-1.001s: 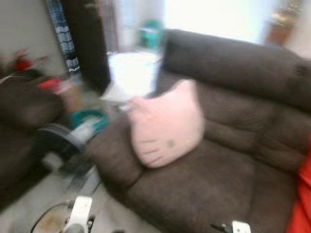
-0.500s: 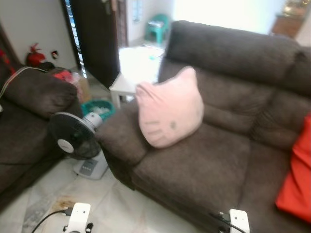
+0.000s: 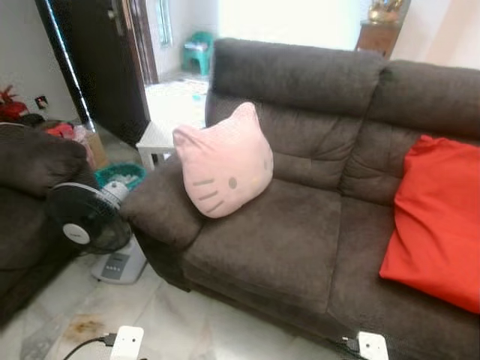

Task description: Move the pillow to the sofa from floor

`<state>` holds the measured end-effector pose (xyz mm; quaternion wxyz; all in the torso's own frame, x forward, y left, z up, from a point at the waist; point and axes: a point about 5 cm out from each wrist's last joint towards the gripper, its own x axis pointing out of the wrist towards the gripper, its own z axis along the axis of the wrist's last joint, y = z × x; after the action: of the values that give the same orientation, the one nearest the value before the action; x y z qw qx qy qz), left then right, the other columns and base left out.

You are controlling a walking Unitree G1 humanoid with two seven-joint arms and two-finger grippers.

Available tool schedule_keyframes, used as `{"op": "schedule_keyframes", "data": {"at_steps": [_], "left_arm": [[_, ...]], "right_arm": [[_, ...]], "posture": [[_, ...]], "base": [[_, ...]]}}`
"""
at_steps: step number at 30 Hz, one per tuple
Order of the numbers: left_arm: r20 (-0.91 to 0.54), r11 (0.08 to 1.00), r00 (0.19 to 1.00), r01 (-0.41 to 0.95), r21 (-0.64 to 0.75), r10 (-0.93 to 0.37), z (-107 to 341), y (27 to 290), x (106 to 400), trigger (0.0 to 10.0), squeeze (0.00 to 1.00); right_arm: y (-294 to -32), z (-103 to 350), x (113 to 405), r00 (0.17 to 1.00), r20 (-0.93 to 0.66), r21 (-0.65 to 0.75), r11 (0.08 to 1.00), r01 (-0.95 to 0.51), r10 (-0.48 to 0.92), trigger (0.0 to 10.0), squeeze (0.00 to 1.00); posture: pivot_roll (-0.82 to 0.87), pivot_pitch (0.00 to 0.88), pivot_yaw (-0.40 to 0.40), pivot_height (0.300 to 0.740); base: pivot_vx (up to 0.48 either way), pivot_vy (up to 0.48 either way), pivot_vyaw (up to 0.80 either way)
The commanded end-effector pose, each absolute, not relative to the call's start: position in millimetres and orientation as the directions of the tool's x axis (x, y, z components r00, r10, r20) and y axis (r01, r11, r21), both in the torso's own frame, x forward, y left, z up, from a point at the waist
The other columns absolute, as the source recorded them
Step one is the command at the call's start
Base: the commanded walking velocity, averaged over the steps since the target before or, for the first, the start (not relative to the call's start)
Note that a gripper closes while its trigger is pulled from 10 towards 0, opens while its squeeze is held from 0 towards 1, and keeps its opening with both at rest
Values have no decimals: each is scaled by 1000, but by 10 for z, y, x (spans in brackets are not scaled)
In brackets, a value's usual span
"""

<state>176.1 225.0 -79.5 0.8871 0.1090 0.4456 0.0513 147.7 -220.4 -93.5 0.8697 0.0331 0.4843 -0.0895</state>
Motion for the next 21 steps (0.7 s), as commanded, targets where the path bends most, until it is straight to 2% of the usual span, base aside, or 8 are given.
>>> {"op": "schedule_keyframes", "data": {"at_steps": [1,17,21], "left_arm": [[-784,973,594,15,231,178,-791,2250,1774,10000,0],[-765,967,619,37,253,176,-761,2275,1812,10000,0],[-769,966,615,40,254,176,-763,2276,1809,10000,0]], "right_arm": [[-2219,-915,1518,526,-842,-27,982,186,-123,10000,0],[-2190,-917,1529,528,-843,-25,988,153,-103,10000,0],[-2190,-916,1532,528,-843,-25,988,153,-103,10000,0]], "posture": [[166,0,-76,740],[164,0,-69,740],[167,0,-71,740]], "base": [[0,0,-756],[0,0,-764],[0,-413,-723]]}}
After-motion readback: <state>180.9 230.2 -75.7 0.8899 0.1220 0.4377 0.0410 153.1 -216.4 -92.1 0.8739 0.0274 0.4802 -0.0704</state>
